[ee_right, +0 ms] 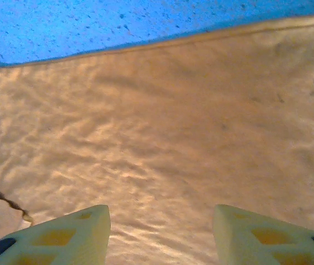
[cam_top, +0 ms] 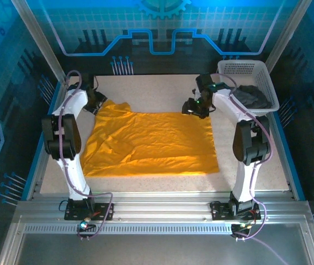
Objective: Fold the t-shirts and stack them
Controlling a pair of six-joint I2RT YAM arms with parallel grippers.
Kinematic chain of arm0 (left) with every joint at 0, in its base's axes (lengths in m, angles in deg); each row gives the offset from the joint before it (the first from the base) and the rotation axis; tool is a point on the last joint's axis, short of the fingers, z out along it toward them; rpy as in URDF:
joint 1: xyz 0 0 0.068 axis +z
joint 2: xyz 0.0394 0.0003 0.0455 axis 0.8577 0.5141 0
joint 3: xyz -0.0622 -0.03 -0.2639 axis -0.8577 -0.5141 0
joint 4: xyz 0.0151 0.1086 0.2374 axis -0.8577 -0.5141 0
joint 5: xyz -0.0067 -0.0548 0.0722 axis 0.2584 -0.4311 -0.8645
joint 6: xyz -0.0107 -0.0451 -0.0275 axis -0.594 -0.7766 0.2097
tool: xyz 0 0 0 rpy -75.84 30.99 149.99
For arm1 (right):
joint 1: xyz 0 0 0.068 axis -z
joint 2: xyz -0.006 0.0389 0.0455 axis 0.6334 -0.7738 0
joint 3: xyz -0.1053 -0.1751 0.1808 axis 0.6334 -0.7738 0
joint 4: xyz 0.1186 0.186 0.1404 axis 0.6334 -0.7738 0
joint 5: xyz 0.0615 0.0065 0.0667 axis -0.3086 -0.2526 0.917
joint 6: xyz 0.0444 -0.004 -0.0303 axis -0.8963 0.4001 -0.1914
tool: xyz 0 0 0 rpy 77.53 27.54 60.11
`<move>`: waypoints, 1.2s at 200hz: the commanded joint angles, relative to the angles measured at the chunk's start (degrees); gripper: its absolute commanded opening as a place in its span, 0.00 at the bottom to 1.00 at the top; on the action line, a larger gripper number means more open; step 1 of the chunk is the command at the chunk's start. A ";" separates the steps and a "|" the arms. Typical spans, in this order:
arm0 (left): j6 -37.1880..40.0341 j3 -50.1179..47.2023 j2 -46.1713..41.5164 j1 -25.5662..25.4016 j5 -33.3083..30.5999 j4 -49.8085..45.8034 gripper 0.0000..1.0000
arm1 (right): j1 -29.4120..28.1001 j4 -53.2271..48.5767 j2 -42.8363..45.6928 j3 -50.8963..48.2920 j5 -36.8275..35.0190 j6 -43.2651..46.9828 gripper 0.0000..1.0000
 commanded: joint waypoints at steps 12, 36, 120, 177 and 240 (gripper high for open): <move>-4.07 7.65 6.76 1.93 6.42 0.34 0.54 | 0.14 -3.16 -2.84 3.45 3.14 0.96 0.53; -5.13 11.56 10.30 2.02 6.37 -1.55 0.49 | 0.24 -3.04 -3.62 3.68 3.27 0.61 0.53; -4.80 14.40 16.78 2.16 8.11 0.42 0.41 | 0.03 -2.64 -4.50 3.57 3.58 -0.66 0.52; -5.07 13.96 17.07 1.41 7.59 0.35 0.33 | 0.03 -2.18 -5.48 3.71 3.69 -1.33 0.52; -4.46 14.76 17.27 0.57 7.95 1.86 0.06 | 0.68 -2.64 -4.88 2.05 2.11 -0.70 0.51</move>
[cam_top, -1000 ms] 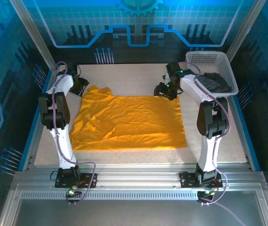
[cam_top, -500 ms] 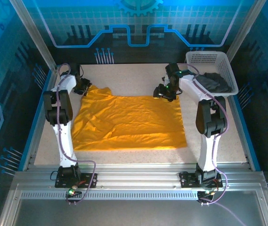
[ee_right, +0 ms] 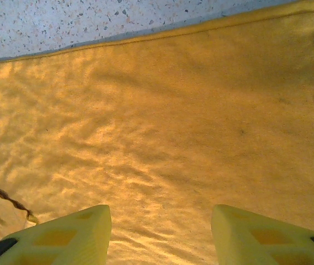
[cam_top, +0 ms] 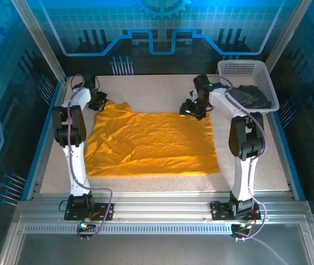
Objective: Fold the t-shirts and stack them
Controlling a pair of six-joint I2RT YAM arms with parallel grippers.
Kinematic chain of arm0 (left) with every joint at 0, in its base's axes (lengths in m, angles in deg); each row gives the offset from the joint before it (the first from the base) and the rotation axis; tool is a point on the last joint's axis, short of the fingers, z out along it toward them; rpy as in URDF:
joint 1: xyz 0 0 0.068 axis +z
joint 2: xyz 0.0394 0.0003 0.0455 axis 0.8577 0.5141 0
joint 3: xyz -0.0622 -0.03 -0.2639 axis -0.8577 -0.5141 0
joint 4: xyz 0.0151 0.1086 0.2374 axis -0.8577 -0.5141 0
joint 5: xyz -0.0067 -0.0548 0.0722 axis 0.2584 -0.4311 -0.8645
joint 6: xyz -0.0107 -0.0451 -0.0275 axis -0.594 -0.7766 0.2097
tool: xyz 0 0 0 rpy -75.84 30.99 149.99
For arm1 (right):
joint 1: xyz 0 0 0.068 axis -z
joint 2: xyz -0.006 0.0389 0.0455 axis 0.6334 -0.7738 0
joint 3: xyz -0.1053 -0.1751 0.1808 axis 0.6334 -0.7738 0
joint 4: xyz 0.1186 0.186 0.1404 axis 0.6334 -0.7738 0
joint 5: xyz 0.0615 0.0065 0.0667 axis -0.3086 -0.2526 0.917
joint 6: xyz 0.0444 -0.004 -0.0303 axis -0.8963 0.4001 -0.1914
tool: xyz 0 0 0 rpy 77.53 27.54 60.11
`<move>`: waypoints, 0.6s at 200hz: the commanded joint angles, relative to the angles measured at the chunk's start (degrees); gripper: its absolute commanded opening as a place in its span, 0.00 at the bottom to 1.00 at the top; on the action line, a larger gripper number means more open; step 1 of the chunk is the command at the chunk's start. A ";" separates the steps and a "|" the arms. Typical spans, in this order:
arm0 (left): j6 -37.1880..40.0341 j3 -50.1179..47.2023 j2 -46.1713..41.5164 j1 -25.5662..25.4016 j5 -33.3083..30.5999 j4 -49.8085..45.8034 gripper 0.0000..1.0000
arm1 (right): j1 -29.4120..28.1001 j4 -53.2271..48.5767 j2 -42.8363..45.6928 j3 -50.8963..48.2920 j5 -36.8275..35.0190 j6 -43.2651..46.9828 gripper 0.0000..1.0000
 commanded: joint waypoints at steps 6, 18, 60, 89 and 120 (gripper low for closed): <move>0.84 1.47 0.45 -0.58 0.68 -0.25 0.02 | 0.92 -1.54 -0.31 -0.30 -1.08 -0.23 0.51; 0.99 1.03 -0.33 -0.61 -0.23 -0.67 0.00 | 1.65 -1.61 -0.50 -0.12 -2.88 -1.24 0.51; 2.27 0.21 -5.62 -1.81 -2.71 -0.94 0.00 | 3.17 -4.51 -6.01 7.12 -17.98 -5.80 0.48; 1.98 0.31 -7.73 -2.58 -1.67 -1.68 0.00 | 4.37 -9.33 -12.53 15.46 -27.62 -9.38 0.47; 2.28 0.32 -9.09 -3.14 0.31 -2.33 0.00 | 5.55 -9.65 -18.47 20.95 -30.80 -8.18 0.47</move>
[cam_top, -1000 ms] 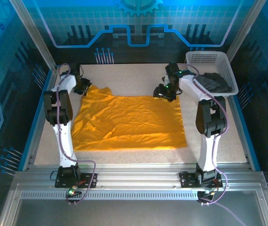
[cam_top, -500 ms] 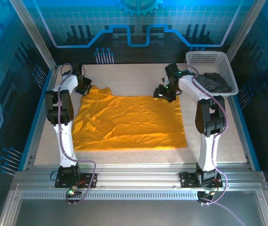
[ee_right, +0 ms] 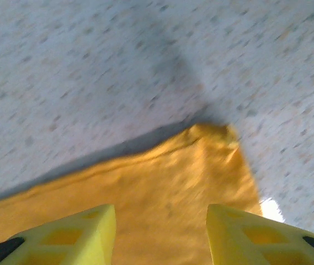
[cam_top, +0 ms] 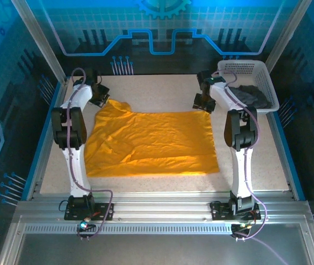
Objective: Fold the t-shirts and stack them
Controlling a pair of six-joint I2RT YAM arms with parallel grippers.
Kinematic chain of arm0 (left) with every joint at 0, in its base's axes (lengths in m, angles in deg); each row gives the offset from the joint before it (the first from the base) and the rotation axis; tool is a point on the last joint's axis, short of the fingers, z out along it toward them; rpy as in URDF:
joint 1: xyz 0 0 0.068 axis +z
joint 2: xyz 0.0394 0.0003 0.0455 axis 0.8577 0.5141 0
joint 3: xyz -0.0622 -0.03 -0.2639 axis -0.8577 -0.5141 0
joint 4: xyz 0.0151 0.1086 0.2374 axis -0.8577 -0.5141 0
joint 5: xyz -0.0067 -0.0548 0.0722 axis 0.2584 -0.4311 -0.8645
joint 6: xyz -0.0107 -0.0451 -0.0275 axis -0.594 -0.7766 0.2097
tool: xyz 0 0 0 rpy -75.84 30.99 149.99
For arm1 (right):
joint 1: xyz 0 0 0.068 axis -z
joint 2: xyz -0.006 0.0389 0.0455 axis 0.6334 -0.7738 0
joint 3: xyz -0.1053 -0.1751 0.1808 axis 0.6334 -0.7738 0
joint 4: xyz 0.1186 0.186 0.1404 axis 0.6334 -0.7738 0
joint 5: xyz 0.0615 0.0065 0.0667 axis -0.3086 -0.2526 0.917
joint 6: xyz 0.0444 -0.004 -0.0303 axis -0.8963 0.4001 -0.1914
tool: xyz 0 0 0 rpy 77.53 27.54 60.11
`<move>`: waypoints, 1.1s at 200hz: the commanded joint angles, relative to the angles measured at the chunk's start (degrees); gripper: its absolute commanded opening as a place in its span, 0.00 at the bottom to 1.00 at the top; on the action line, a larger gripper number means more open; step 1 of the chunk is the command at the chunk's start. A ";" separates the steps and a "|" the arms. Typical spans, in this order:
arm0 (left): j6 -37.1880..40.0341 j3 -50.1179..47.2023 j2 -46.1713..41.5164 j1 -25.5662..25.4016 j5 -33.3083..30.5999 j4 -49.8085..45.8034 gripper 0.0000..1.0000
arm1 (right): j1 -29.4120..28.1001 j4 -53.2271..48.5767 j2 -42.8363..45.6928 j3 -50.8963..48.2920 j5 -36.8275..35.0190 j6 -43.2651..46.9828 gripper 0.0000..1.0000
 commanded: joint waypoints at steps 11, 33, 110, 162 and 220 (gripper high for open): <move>1.21 0.23 -3.48 -0.75 2.37 -2.75 0.00 | 1.78 -3.91 -5.92 6.05 -7.07 0.06 0.47; 1.64 -0.71 -4.70 -1.21 2.94 -2.97 0.00 | 2.49 -1.41 -6.81 6.04 -6.44 2.95 0.46; 2.07 -2.54 -6.46 -1.59 4.60 -3.75 0.00 | 3.36 2.20 -7.19 3.00 -3.70 5.89 0.18; 1.73 -2.28 -12.51 -2.44 3.91 -10.94 0.00 | 2.44 14.02 3.88 -5.25 -0.50 13.29 0.00; 1.49 -17.98 -29.92 -2.61 2.30 -15.49 0.00 | -0.32 19.13 19.48 -19.56 1.47 14.45 0.00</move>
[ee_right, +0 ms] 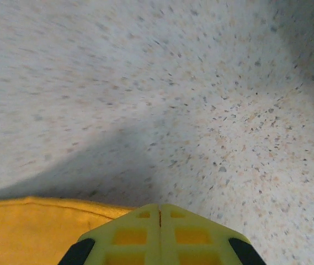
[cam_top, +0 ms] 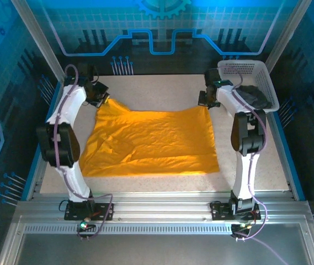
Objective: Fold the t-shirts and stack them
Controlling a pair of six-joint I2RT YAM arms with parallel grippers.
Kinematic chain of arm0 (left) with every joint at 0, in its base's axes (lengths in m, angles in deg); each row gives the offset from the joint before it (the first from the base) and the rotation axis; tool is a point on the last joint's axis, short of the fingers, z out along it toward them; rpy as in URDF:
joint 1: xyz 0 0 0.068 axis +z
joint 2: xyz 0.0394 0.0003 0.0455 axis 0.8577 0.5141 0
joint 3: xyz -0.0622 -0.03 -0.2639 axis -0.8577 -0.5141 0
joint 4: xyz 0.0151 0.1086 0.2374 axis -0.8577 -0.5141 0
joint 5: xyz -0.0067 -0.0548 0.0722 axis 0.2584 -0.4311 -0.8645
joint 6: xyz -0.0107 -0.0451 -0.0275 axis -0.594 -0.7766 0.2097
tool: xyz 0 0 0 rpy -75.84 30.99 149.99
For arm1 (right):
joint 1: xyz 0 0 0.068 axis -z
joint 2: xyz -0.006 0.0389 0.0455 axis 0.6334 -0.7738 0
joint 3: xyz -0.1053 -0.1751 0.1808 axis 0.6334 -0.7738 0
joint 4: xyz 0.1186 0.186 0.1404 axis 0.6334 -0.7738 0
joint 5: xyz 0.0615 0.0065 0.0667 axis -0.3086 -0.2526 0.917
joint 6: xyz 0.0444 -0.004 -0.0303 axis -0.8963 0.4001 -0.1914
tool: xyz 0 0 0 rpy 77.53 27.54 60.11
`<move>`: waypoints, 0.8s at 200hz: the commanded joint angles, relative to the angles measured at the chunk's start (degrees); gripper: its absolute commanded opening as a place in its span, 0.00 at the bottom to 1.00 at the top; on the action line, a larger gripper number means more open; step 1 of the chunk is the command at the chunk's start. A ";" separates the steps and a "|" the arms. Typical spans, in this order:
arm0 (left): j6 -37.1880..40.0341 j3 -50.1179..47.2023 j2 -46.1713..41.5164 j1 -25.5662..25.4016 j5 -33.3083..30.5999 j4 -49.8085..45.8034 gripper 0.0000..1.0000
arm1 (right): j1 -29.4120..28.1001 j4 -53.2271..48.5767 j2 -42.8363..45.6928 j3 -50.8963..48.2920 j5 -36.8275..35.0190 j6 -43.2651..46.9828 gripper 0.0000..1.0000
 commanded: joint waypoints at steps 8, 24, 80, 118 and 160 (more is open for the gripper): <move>0.41 -9.29 -10.32 -0.30 -0.81 -4.92 0.00 | -1.87 3.28 9.51 -7.73 0.51 -0.41 0.00; -0.60 -14.72 -16.44 -0.39 -1.98 -5.84 0.00 | -2.16 3.44 14.55 -13.47 -0.60 -2.51 0.00; -2.97 -31.12 -35.73 -0.47 -7.56 -12.64 0.00 | -2.13 4.17 27.69 -31.46 -1.08 -6.64 0.00; -6.96 -44.19 -45.71 -0.61 -7.62 -13.61 0.00 | -2.06 5.03 32.11 -40.74 -1.38 -7.33 0.00; -9.02 -51.82 -51.12 -0.59 -5.30 -13.94 0.00 | -1.92 6.04 32.40 -47.02 -1.43 -5.73 0.00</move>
